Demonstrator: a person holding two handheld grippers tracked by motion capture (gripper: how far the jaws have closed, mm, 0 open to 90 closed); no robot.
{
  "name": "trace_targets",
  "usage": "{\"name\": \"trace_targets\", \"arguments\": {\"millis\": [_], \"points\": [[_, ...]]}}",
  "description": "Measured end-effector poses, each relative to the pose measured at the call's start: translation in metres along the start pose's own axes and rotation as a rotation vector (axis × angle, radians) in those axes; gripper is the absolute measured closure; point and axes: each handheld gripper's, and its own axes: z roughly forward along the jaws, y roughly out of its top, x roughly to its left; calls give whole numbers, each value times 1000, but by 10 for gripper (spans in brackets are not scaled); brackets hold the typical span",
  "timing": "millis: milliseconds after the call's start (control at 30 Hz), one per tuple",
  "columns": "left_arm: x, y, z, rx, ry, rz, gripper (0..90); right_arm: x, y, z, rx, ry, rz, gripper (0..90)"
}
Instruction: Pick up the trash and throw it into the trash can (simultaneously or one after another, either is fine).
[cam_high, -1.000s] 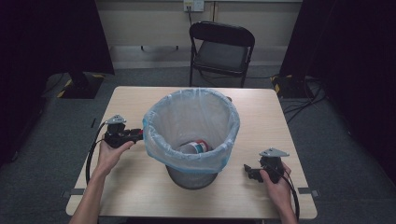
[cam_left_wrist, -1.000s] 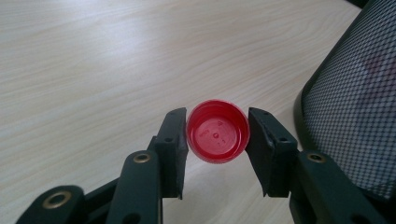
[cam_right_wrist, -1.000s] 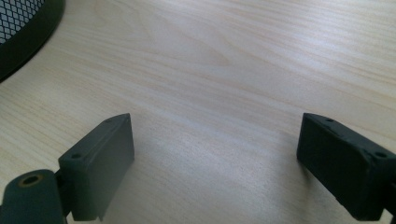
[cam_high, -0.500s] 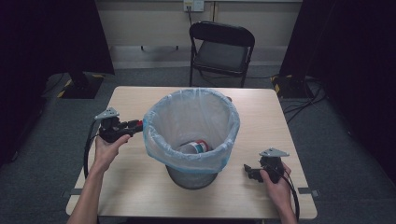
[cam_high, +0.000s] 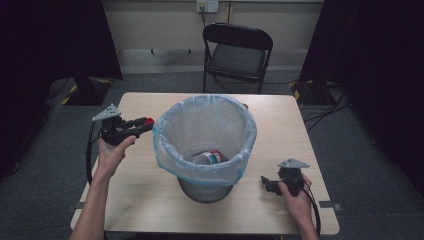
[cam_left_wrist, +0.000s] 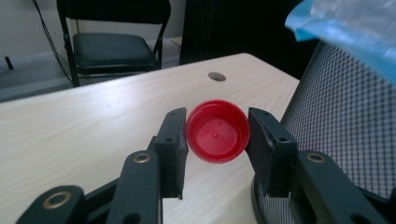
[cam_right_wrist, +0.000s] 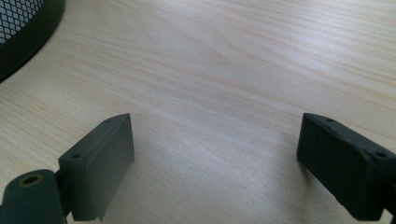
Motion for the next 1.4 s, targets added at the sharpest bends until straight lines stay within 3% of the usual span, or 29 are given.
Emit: {"name": "trace_targets", "arguments": {"millis": [533, 967, 1400], "points": [[-6, 24, -17, -94, -22, 3, 592, 0, 0, 0, 0, 0, 0, 101], [-17, 55, -34, -179, -35, 40, 592, 0, 0, 0, 0, 0, 0, 101], [-40, 81, -41, -261, -107, 72, 592, 0, 0, 0, 0, 0, 0, 101]]}}
